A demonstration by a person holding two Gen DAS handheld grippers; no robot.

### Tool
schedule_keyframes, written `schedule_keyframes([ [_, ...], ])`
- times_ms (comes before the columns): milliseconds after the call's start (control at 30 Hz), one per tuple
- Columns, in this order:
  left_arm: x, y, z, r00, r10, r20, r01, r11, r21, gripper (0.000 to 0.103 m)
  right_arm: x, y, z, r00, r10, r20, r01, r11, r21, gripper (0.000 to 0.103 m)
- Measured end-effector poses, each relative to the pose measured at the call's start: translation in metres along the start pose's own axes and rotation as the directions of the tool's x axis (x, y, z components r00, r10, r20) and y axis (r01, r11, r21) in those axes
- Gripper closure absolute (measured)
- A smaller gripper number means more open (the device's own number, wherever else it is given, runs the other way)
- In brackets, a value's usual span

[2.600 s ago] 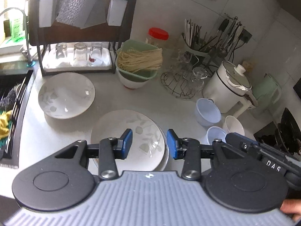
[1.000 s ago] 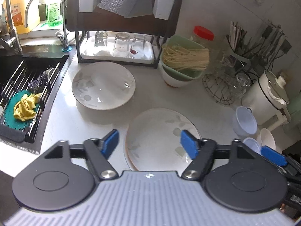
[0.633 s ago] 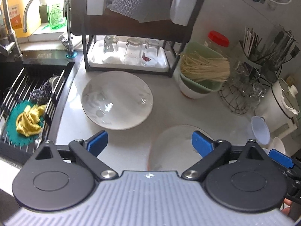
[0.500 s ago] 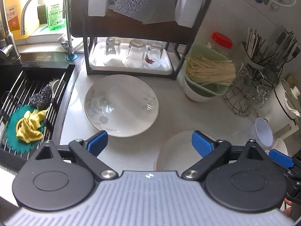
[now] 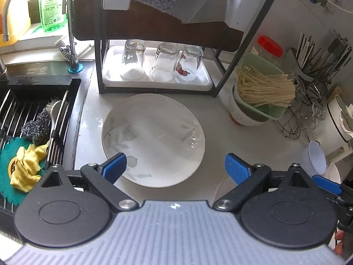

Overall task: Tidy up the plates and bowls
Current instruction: 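Move both tools to the other leaf-pattern plate beside the dish rack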

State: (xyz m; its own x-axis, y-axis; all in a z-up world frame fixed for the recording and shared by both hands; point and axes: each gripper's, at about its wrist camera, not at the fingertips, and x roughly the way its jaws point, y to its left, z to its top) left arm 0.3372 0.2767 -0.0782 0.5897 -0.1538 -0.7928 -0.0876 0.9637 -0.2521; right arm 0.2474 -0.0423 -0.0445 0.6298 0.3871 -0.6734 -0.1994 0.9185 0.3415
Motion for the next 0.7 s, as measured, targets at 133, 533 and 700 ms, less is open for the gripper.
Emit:
schedule_keyframes([
  [133, 0.013, 0.013, 0.009, 1.0, -0.015, -0.008, 0.015, 1.0, 0.012, 0.005, 0.014, 0.006, 0.001, 1.0, -0.023, -0.01, 0.023, 1.0, 0.014, 0.013],
  [533, 0.046, 0.058, 0.026, 0.999, -0.03, -0.029, 0.03, 1.0, 0.01, 0.006, 0.062, 0.026, 0.007, 0.997, -0.033, -0.063, 0.034, 0.999, 0.021, 0.016],
  [700, 0.058, 0.074, 0.031, 0.998, -0.051, -0.041, 0.052, 0.999, 0.006, 0.007, 0.085, 0.039, 0.011, 0.995, -0.029, -0.093, 0.029, 1.0, 0.0, 0.022],
])
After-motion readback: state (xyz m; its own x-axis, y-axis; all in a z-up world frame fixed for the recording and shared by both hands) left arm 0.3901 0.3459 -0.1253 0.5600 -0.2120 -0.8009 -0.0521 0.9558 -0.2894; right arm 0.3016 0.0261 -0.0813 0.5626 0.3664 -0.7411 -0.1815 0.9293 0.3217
